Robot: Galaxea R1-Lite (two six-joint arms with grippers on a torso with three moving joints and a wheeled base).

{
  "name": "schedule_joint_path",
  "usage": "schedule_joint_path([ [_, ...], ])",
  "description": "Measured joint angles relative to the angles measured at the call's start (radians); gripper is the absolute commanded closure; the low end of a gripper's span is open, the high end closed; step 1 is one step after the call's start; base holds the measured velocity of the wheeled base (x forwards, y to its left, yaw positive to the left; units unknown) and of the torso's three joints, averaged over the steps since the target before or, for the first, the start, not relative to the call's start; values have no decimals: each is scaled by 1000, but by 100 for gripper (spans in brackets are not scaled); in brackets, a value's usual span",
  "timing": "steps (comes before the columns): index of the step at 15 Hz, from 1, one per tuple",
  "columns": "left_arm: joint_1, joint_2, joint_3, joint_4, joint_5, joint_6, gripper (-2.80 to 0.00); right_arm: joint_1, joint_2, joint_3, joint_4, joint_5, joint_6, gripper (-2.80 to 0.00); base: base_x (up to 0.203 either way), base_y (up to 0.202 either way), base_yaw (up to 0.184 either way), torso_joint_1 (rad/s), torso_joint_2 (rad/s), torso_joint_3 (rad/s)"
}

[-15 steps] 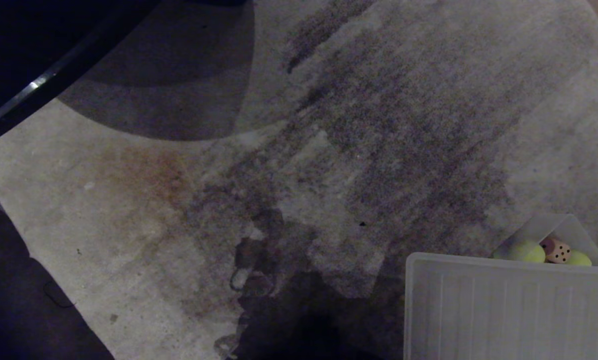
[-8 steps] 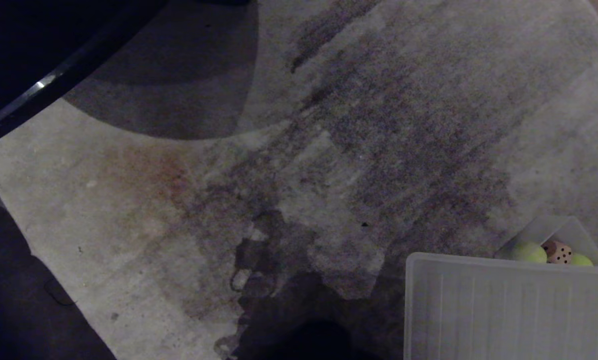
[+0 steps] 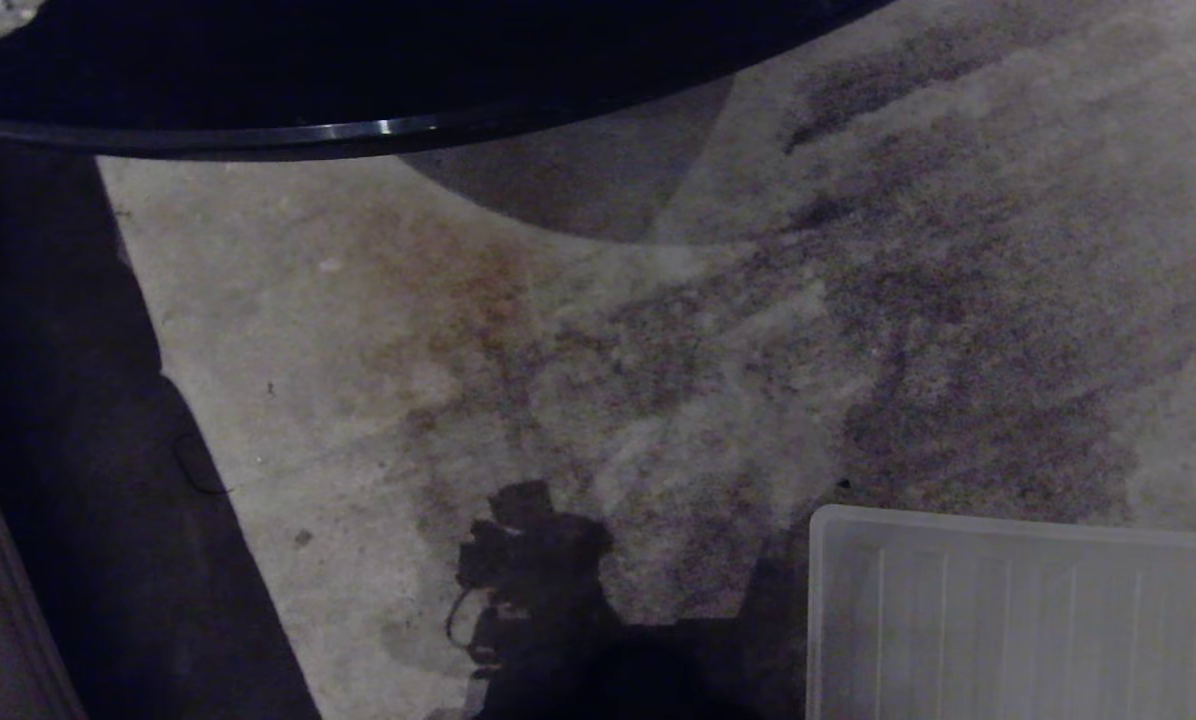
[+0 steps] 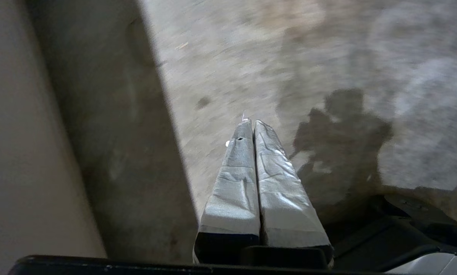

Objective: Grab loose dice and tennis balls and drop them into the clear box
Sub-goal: Close the lid

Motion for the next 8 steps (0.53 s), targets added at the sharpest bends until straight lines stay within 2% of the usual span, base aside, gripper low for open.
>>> schedule_joint_path([
  [1, 0, 0, 0, 0, 0, -1, 0, 0, 0, 0, 0, -1, 0, 0, -4, -4, 79, 6, 3, 7],
  [6, 0, 0, 0, 0, 0, -1, 0, 0, 0, 0, 0, -3, 0, 0, 0, 0, 0, 0, 0, 0],
  [8, 0, 0, 0, 0, 0, 0, 0, 0, 0, 0, 0, -3, 0, 0, -118, 0, 0, 2, 0, -1],
])
